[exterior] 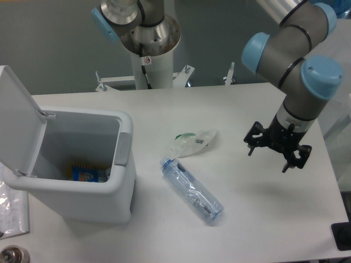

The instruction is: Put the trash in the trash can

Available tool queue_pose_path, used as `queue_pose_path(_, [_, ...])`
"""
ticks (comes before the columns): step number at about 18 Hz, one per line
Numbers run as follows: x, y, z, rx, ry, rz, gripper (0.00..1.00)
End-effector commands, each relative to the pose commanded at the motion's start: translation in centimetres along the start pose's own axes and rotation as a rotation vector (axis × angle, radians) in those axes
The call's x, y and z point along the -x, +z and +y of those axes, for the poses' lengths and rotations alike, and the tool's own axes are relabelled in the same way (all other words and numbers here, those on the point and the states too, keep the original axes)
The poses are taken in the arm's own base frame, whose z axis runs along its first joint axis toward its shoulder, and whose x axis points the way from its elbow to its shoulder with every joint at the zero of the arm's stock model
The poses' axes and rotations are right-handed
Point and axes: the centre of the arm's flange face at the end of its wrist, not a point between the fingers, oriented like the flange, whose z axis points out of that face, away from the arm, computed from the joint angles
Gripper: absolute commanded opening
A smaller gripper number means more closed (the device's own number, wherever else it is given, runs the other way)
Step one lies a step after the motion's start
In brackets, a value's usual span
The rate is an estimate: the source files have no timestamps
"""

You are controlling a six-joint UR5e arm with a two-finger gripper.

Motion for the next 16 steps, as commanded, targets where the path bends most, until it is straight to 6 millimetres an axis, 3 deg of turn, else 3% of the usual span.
queue_pose_path(16, [-0.27,0.07,-0.29,-0.004,-0.061,0.007,1.00])
